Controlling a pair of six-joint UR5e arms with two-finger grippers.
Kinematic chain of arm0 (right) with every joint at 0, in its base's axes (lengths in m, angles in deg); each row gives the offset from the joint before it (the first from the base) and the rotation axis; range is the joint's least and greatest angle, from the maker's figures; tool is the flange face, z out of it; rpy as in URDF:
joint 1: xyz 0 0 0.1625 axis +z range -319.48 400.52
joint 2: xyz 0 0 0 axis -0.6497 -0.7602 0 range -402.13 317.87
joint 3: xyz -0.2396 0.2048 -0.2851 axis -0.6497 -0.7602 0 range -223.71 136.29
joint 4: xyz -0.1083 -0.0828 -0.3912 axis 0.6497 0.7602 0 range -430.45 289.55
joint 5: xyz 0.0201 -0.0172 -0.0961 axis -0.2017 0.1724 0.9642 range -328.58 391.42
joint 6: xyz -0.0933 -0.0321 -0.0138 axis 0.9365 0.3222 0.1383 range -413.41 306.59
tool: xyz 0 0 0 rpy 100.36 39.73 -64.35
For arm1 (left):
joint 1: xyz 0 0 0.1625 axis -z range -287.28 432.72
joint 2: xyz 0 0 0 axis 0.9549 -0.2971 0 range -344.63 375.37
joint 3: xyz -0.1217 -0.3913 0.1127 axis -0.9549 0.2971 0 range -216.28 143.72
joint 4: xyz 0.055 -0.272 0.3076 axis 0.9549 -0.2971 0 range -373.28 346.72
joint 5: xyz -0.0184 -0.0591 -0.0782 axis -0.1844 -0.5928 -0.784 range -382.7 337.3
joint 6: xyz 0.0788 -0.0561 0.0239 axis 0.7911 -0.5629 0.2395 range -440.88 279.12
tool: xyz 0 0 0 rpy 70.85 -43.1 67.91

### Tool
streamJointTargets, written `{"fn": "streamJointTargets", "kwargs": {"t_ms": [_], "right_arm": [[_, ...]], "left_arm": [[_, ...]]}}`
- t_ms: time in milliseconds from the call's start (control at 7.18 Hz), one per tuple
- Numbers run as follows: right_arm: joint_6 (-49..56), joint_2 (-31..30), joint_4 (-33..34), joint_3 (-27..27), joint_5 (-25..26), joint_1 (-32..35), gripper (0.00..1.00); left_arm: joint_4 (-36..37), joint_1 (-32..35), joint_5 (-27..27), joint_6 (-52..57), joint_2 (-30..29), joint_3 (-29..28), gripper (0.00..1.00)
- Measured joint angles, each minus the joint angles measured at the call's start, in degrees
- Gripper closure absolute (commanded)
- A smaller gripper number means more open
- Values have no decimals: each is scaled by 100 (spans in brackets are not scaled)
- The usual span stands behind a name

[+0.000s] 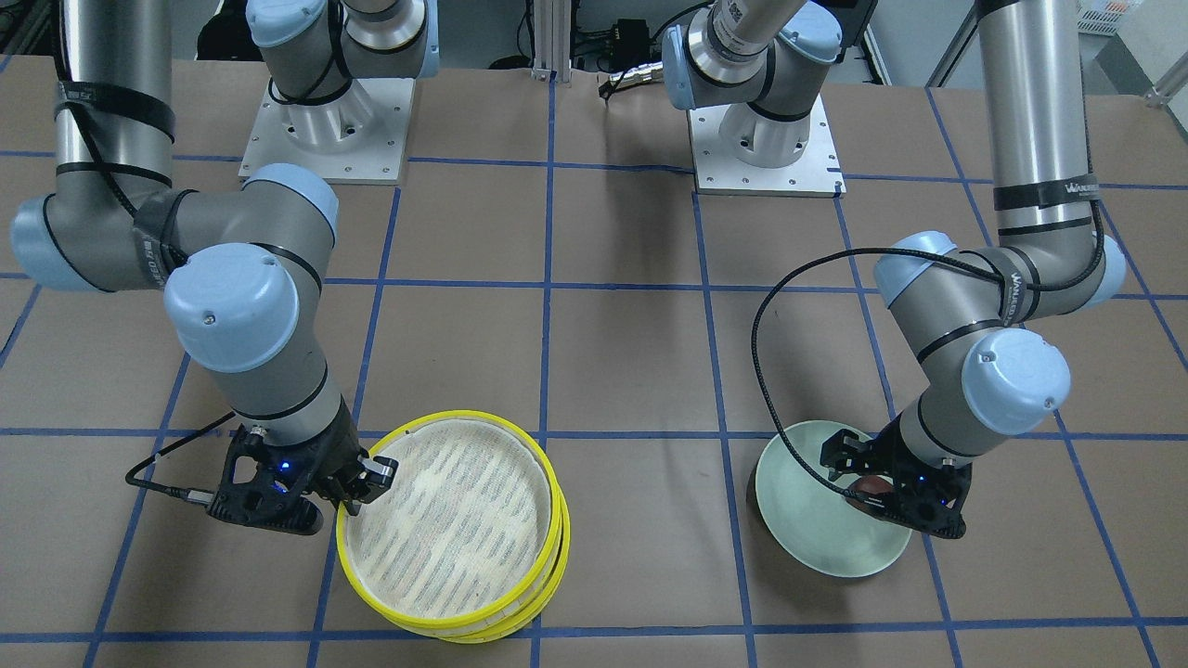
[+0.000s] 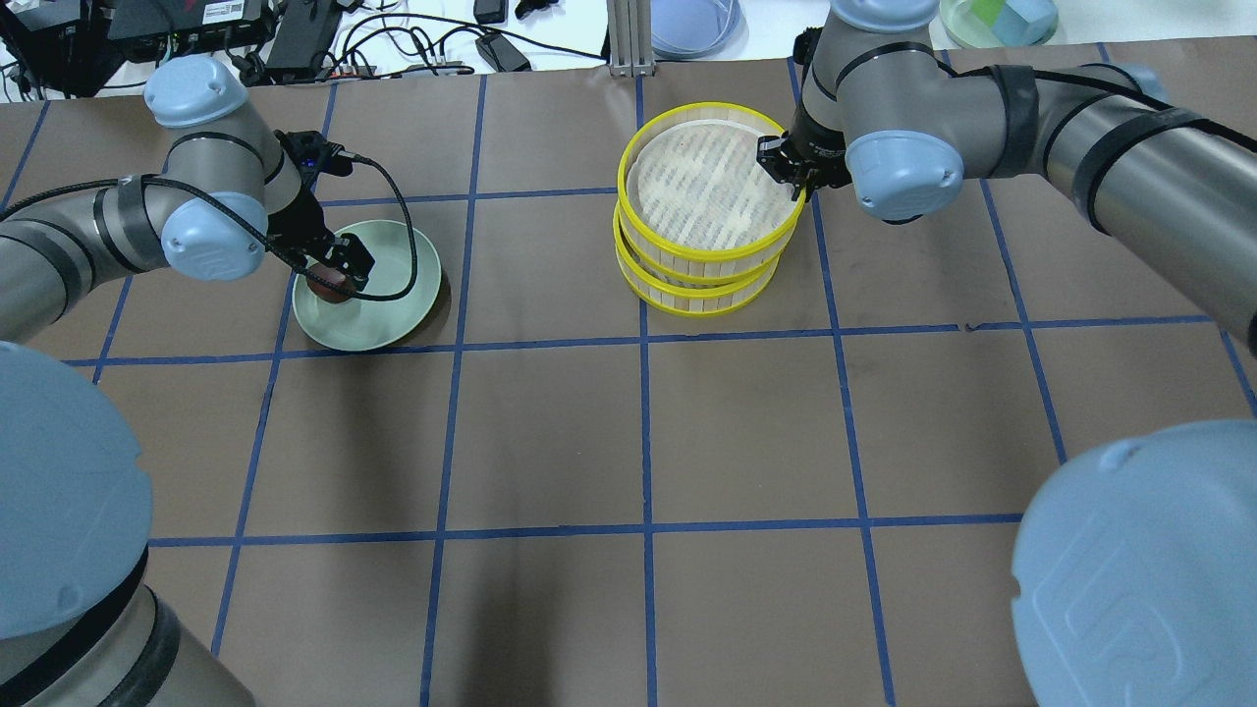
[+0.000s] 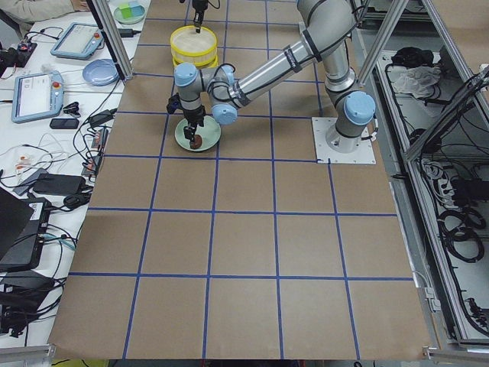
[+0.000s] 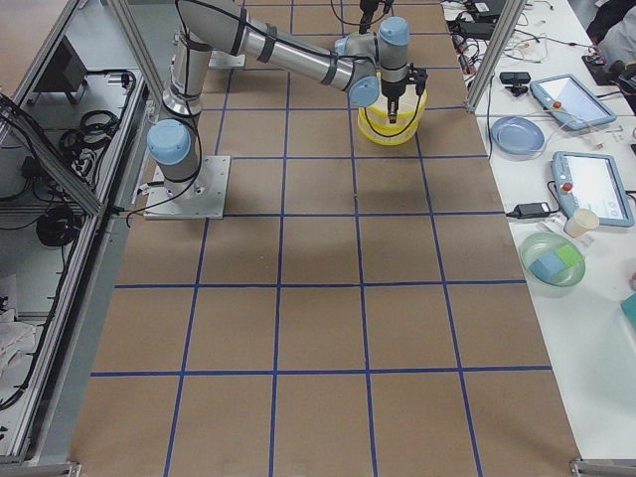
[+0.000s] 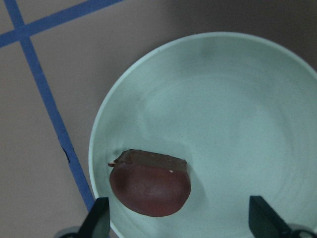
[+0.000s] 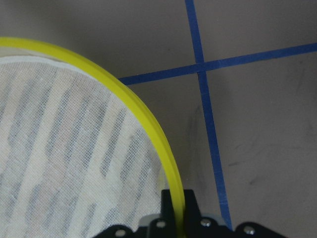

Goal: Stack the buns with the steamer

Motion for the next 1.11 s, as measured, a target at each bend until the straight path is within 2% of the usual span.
{"fn": "streamJointTargets", "kwargs": {"t_ms": [139,278,418,557,1114], "right_arm": [[-222,36,-40,4,144,22,100],[-360,26,-109,4,238,99,100],[-437,5,-165,1,283,210,100],[-467,-17,-190,0,291,277,100],[-360,-24,-126,14,264,312,100]], "left_arm": [[49,-3,-7,26,-93,12,28],[68,-5,-8,41,-146,15,54],[72,-6,0,57,-179,17,89],[71,-6,15,70,-198,14,100],[69,-8,61,25,-113,-69,100]]}}
